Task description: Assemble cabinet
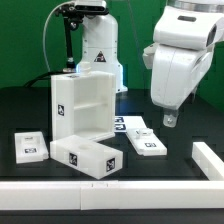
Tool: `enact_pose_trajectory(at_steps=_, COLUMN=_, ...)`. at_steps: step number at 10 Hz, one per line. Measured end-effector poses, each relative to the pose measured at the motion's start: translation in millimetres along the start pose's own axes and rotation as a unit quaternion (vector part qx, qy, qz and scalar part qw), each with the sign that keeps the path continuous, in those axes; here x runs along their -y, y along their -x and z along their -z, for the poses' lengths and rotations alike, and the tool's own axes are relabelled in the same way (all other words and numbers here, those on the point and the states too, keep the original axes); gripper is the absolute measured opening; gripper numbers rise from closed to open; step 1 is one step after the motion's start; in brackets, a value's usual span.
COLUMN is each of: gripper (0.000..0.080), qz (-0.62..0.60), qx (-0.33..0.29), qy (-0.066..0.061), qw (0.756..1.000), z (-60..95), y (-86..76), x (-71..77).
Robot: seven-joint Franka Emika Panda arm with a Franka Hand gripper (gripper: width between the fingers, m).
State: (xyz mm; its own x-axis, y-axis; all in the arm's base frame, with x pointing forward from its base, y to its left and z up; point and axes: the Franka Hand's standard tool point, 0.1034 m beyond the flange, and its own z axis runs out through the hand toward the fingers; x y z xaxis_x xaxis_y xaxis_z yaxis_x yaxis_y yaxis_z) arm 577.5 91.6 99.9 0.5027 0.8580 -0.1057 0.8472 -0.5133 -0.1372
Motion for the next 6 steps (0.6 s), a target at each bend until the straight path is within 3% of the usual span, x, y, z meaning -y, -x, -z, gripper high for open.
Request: enact_pose_trajectory(at_steps=6, gripper=0.0796, qz=-0.001, qx=0.0, qy=0.0, qw=1.0, z=-0.1, y=0.9, x=-0.9)
